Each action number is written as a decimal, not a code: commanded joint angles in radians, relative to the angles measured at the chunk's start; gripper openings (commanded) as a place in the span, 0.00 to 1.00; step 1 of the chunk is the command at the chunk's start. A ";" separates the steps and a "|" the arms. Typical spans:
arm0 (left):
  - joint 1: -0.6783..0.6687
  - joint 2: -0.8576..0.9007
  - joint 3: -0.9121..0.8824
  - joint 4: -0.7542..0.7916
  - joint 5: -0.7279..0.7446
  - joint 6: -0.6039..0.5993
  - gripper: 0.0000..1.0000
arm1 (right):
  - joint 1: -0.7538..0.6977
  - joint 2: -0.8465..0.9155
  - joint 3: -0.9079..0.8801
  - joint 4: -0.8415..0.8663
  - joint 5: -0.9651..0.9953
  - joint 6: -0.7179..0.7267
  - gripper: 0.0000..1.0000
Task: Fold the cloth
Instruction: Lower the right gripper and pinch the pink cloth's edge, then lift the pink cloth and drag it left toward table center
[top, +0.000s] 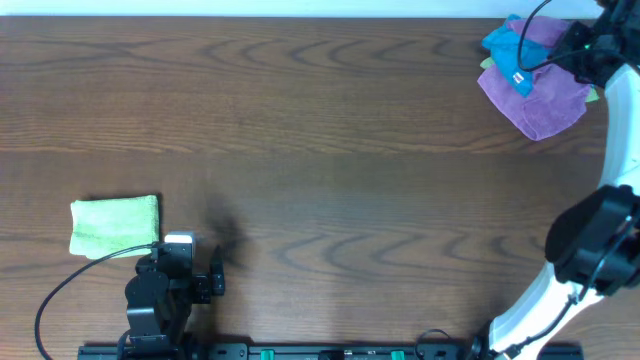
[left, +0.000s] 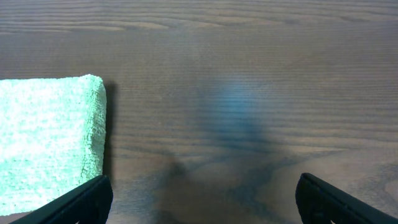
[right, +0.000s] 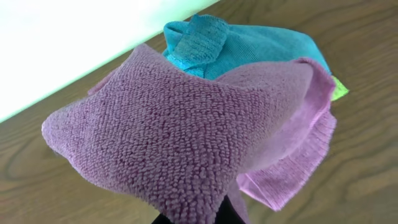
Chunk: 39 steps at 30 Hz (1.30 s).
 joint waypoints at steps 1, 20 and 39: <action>0.002 -0.007 -0.006 -0.010 0.000 0.014 0.95 | 0.014 -0.053 0.019 -0.023 0.009 -0.030 0.01; 0.002 -0.007 -0.006 -0.010 0.000 0.014 0.95 | 0.110 -0.323 -0.060 -0.333 -0.205 -0.176 0.01; 0.002 -0.007 -0.006 -0.010 0.000 0.014 0.95 | 0.269 -0.843 -0.852 -0.142 -0.211 -0.238 0.01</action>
